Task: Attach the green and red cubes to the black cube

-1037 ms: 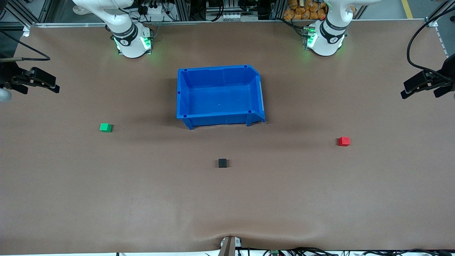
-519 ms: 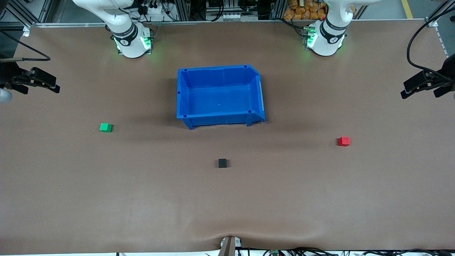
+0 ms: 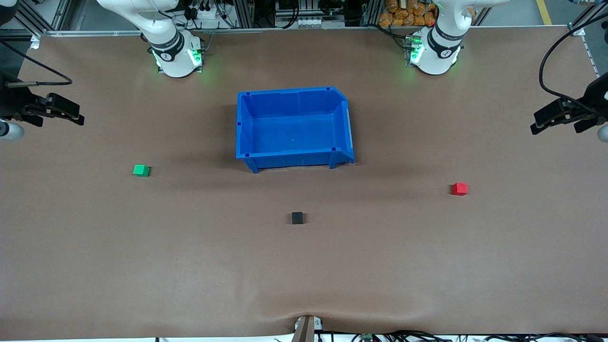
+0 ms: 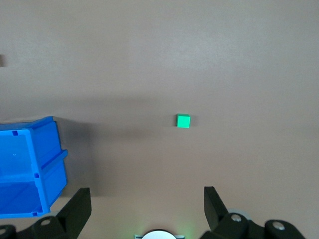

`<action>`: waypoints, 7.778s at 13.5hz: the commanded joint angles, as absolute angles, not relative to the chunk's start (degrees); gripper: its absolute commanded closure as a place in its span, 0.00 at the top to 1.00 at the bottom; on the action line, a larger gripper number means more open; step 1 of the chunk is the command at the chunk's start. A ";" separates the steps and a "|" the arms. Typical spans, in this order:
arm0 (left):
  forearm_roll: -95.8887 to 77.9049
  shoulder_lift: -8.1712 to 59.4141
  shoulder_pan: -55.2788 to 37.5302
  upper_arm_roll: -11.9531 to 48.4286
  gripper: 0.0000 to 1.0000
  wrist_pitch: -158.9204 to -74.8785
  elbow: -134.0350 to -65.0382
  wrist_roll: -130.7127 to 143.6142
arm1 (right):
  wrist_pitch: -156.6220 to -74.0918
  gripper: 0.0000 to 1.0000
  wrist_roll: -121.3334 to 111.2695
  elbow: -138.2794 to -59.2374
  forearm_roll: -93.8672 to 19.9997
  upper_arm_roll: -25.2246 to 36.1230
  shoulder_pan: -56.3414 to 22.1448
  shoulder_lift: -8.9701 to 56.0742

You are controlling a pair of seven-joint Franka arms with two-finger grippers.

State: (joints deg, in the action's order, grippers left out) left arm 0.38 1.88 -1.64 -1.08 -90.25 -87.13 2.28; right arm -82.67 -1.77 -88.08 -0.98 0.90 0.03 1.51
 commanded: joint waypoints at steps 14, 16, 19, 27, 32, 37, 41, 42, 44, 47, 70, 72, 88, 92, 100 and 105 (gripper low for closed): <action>-0.09 10.37 0.62 -2.37 1.00 -92.02 -81.47 6.67 | -105.98 1.00 -2.81 -116.45 -0.97 0.70 2.90 -5.54; 0.18 10.89 1.57 -2.37 1.00 -91.93 -81.74 7.03 | -106.87 1.00 -2.81 -117.16 -0.97 0.70 2.99 -5.54; 0.44 11.69 3.59 -2.46 1.00 -91.41 -82.00 6.95 | -108.36 1.00 -2.81 -118.73 -0.97 0.70 3.08 -5.62; -0.44 17.92 5.18 -2.37 1.00 -90.70 -81.48 14.66 | -114.07 1.00 -2.81 -123.65 -0.97 0.70 3.08 -6.59; -3.34 21.17 2.46 -1.85 1.00 -91.14 -81.30 36.78 | -124.34 1.00 -2.81 -130.50 -0.97 0.70 3.52 -6.07; -9.23 25.65 1.67 -2.02 1.00 -95.08 -81.56 47.44 | -126.38 1.00 -5.08 -132.01 -0.97 0.70 5.71 -2.47; -8.53 29.79 2.81 -2.46 1.00 -99.74 -82.44 48.95 | -131.99 1.00 -5.63 -134.46 -0.88 0.70 6.50 0.70; -7.57 29.88 2.99 -2.46 1.00 -100.97 -83.57 48.35 | -133.75 1.00 -5.63 -135.26 -0.88 0.70 6.50 1.57; 0.83 30.06 2.64 -1.85 1.00 -103.09 -85.59 38.57 | -136.48 1.00 -5.71 -135.44 -0.88 0.70 6.50 4.73; 2.20 32.34 2.02 -1.67 1.00 -106.78 -87.45 28.31 | -140.00 1.00 -7.38 -135.35 -0.88 0.70 7.12 8.69; 0.53 41.57 2.20 2.72 1.00 -111.09 -89.56 5.71 | -150.03 1.00 -10.81 -136.32 -0.88 0.70 8.79 19.25; 0.88 42.18 1.67 2.81 1.00 -111.09 -90.00 4.32 | -149.94 1.00 -10.90 -136.32 -0.88 0.70 8.79 19.25; 3.69 42.45 2.11 2.73 0.18 -111.09 -90.79 -4.13 | -149.33 0.66 -10.90 -136.32 -0.88 0.70 8.70 19.25; 2.81 42.28 2.20 2.73 0.00 -111.09 -89.83 -3.78 | -149.33 0.00 -10.63 -136.32 -0.97 0.62 8.79 19.16; -5.44 42.80 1.23 2.72 0.00 -110.92 -81.67 2.45 | -145.83 0.00 -11.33 -134.05 -0.97 0.18 7.91 16.88; -7.73 43.94 -0.79 2.81 0.00 -113.45 -77.00 14.91 | -143.97 0.00 -23.89 -125.44 -1.05 0.18 0.11 17.75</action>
State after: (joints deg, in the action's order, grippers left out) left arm -6.47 42.61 0.24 2.93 -111.64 -79.58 10.16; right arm -145.44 -20.19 -128.49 -0.89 0.05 3.37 18.03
